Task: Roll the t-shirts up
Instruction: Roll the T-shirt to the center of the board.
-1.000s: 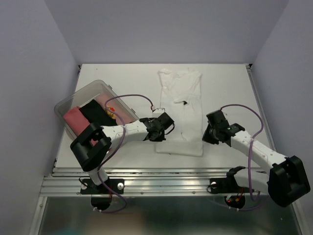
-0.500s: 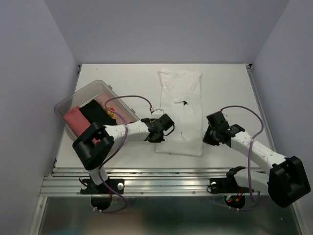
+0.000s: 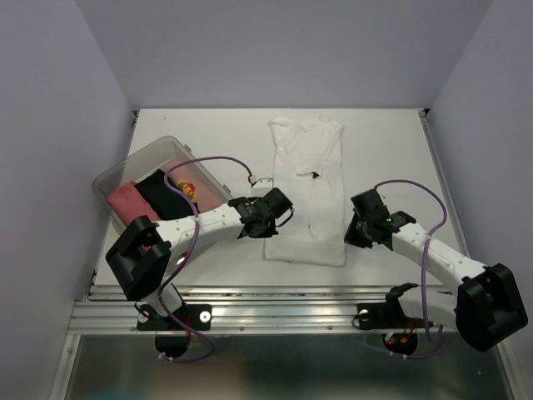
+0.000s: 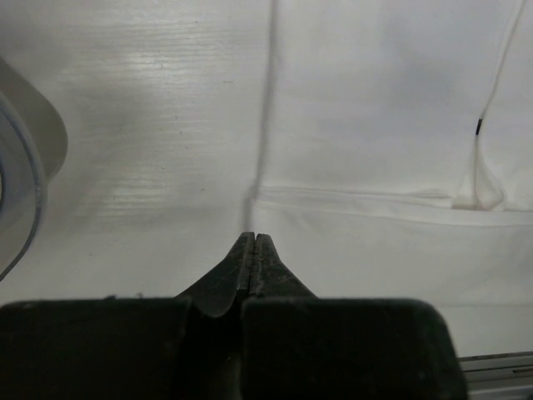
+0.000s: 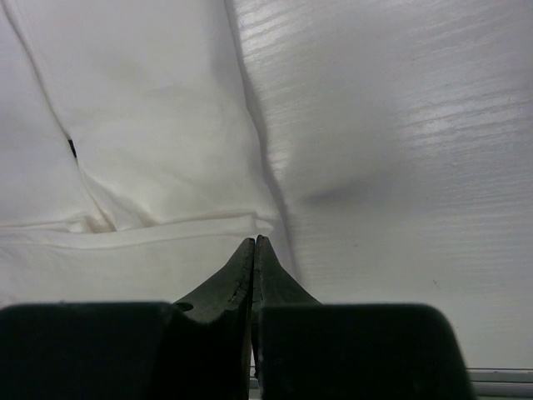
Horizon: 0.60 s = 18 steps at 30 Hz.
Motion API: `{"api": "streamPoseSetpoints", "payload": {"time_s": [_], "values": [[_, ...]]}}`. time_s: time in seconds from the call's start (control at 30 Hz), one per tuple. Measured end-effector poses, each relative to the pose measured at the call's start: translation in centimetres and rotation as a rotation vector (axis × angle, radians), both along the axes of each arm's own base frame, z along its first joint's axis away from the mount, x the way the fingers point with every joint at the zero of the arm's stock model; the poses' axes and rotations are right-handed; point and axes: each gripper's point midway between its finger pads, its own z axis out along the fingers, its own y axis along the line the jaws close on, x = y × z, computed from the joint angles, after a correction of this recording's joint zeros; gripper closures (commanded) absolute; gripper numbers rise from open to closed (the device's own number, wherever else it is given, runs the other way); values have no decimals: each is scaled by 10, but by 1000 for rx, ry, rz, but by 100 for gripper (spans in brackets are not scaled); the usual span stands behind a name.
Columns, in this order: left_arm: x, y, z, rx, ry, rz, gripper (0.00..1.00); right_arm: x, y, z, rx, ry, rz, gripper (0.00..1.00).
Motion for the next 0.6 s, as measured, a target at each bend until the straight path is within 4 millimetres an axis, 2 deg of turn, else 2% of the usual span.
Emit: {"api": "streamPoseSetpoints", "payload": {"time_s": [0.23,0.33,0.43,0.6], "values": [[-1,-1,0,-8,8,1,100,0,8,0,40,0,22,99],[-1,-1,0,-9,9,1,100,-3,11,-11,47,23,31,99],[-1,-2,0,-9,9,1,100,-9,8,-31,31,68,21,99],[-2,-2,-1,-10,13,1,100,-1,13,-30,47,47,14,99]]}}
